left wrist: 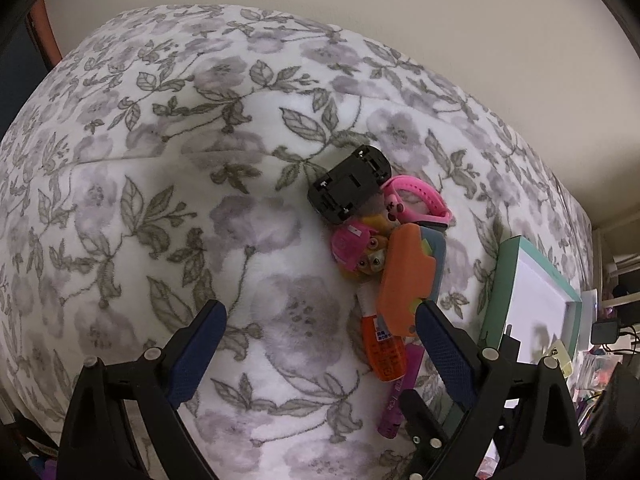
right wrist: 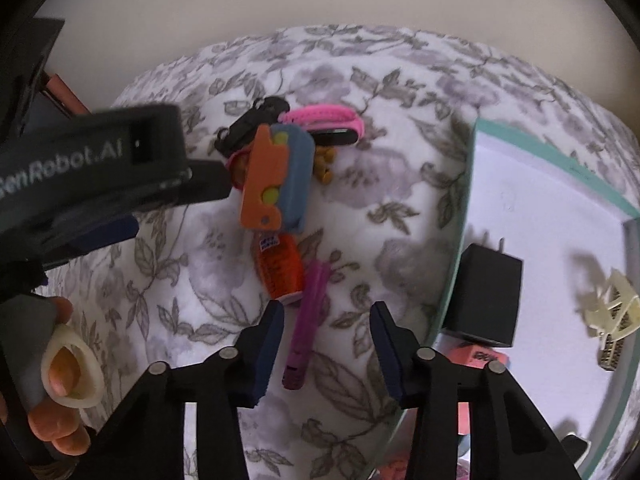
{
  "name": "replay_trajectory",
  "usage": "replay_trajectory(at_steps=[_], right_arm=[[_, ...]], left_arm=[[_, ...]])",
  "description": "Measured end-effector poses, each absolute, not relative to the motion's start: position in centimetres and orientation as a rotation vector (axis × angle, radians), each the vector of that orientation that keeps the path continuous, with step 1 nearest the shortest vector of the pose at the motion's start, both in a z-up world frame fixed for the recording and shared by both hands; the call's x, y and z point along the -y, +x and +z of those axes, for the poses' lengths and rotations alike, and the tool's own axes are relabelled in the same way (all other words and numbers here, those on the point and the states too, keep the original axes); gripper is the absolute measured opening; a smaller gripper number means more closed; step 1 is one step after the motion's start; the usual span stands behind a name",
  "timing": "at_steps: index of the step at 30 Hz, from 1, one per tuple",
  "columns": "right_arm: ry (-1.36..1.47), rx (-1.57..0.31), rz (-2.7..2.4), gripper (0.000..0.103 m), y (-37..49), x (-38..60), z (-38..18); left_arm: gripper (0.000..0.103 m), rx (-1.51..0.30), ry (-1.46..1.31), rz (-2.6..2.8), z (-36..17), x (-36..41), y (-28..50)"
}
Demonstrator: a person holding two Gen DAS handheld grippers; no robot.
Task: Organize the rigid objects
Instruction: 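Move both grippers back toward the red glue stick and purple tube, then grasp the red glue stick with the left gripper while the right grasps the purple tube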
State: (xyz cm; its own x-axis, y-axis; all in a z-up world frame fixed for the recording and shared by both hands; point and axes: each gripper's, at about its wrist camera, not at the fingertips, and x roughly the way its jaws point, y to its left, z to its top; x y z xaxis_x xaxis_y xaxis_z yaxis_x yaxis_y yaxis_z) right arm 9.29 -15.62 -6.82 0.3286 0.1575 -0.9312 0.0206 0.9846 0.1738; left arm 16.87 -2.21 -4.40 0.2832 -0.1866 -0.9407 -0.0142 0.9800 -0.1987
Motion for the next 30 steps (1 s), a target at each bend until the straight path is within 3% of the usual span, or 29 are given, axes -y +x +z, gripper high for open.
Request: replay_trajectory(at_steps=[9, 11, 13, 30], right_arm=[[0.155, -1.250, 0.122, 0.028, 9.0, 14.4, -8.0], [0.161, -1.266, 0.130, 0.026, 9.2, 14.1, -8.1], [0.174, -1.279, 0.128, 0.025, 9.4, 14.1, -8.6], [0.202, -1.281, 0.064, 0.021, 9.4, 17.2, -9.0]], left_arm=[[0.096, -1.300, -0.151, -0.150, -5.1, 3.2, 16.6], [0.090, -1.308, -0.139, -0.156, -5.4, 3.6, 16.5], [0.084, -1.326, -0.138, -0.166, -5.8, 3.8, 16.4], [0.084, -1.355, -0.083, -0.206, -7.4, 6.1, 16.1]])
